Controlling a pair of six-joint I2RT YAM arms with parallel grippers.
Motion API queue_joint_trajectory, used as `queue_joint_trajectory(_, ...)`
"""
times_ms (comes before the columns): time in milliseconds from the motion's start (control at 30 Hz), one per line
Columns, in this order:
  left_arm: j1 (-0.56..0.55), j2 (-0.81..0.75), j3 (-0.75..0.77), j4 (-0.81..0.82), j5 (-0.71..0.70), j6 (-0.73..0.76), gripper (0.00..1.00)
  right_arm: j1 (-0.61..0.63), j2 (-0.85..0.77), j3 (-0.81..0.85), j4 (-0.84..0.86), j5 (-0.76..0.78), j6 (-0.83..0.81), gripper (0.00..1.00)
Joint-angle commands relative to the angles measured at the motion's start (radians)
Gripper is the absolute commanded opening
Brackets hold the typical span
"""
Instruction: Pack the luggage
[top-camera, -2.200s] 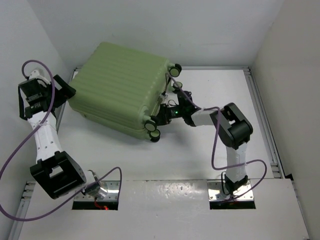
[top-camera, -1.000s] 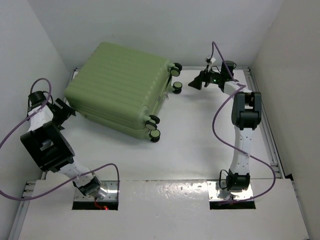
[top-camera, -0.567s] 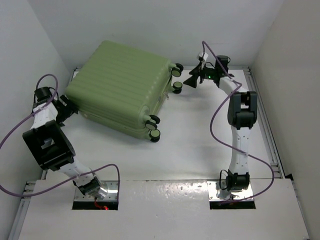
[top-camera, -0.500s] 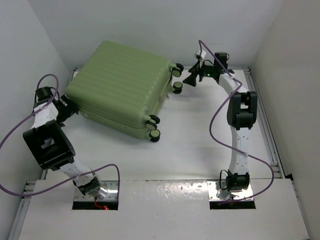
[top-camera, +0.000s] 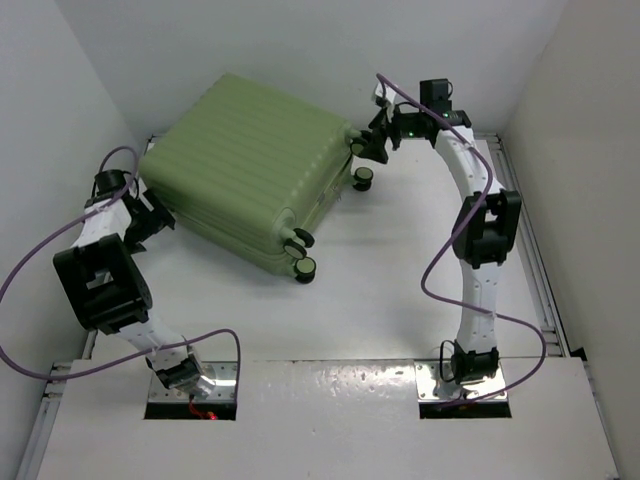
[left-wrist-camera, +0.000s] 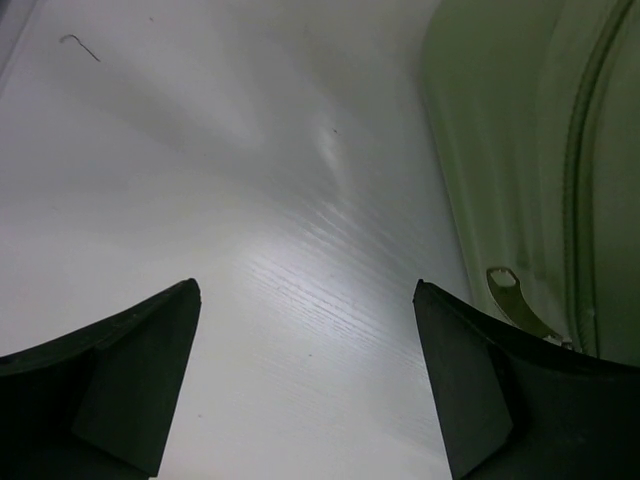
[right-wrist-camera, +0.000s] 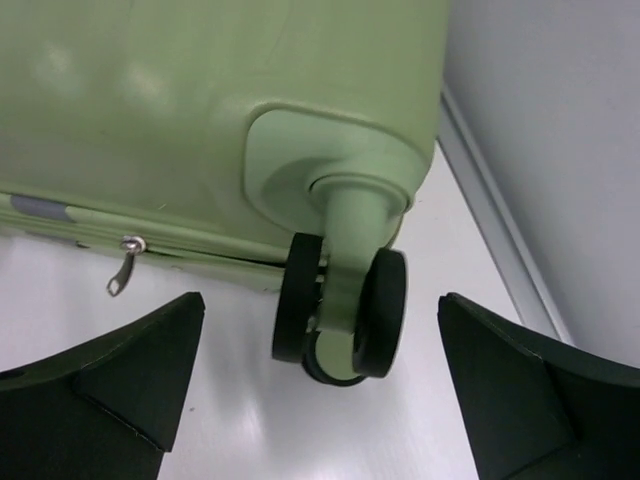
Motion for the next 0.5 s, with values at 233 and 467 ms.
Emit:
queue_joint_trajectory(233, -0.093, -0.017, -0.011, 0.034, 0.059, 0.035, 0.93, 0.053, 0.101, 0.074, 0.064, 0.141, -0.003, 0.98)
queue_joint_trajectory(467, -0.113, 0.047, 0.018, 0.086, 0.103, 0.025, 0.93, 0.059, 0.068, 0.039, 0.084, 0.087, -0.010, 0.52)
